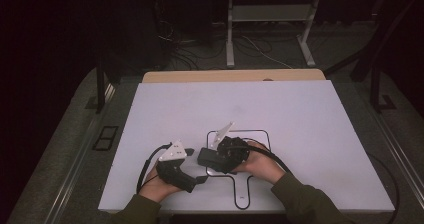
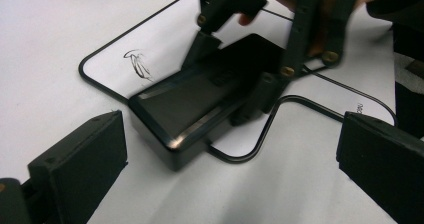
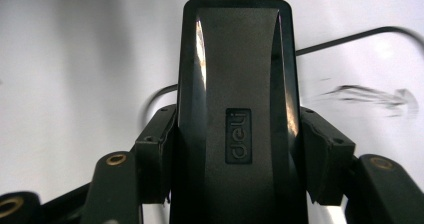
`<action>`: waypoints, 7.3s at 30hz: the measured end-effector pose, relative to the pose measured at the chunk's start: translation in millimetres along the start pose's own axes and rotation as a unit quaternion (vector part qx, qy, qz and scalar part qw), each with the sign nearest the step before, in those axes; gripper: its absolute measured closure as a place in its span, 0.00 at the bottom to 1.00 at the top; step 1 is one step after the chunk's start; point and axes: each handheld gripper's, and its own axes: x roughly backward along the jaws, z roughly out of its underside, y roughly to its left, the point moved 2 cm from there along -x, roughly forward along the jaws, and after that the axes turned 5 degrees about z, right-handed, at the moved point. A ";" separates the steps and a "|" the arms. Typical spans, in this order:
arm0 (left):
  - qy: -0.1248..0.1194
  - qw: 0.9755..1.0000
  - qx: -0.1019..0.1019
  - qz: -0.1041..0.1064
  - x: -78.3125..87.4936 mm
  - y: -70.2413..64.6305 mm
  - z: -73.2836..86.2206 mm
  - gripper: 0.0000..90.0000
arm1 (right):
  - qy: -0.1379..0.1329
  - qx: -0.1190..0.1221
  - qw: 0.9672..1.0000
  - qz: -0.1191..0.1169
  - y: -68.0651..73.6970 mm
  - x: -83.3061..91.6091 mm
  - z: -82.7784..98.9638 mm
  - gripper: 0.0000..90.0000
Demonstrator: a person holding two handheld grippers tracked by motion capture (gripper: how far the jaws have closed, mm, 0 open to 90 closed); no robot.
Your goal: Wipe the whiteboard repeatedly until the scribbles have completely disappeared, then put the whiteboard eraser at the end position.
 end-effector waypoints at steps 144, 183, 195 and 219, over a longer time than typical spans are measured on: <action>-0.001 1.000 -0.004 0.002 1.4 -1.8 -1.0 0.00 | 0.035 0.049 0.998 0.020 -2.5 5.2 -14.5 0.44; 0.001 1.000 -0.004 0.002 1.2 -2.2 -0.9 0.00 | 0.052 -0.015 0.995 0.083 -49.8 -2.6 -22.3 0.44; -0.001 1.000 -0.003 0.001 2.8 0.3 -0.1 0.00 | 0.001 -0.085 0.993 0.079 -80.8 16.7 -16.8 0.44; -0.011 1.000 0.001 -0.007 11.6 5.9 2.2 0.00 | -0.019 -0.195 0.972 0.127 -179.2 31.3 -11.5 0.43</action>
